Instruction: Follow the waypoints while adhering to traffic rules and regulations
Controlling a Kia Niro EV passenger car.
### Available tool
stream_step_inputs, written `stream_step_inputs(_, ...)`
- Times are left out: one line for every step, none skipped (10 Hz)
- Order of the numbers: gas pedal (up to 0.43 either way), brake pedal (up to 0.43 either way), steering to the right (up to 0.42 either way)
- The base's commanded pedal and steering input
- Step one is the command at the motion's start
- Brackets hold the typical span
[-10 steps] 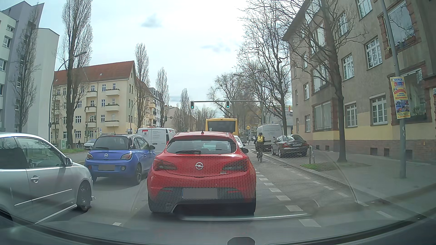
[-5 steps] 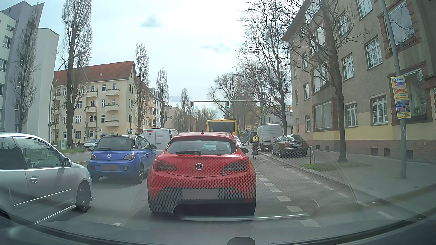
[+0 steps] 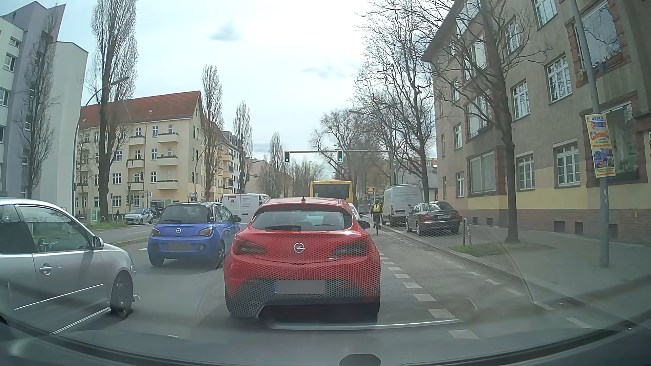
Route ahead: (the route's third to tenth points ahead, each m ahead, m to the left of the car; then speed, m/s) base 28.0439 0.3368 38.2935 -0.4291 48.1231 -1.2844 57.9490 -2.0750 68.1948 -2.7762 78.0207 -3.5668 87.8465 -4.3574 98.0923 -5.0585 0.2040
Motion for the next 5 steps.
stream_step_inputs(0.000, 0.000, -0.005)
stream_step_inputs(0.000, 0.000, -0.005)
stream_step_inputs(0.000, 0.000, -0.005)
stream_step_inputs(0.000, 0.000, -0.005)
stream_step_inputs(0.067, 0.000, -0.005)
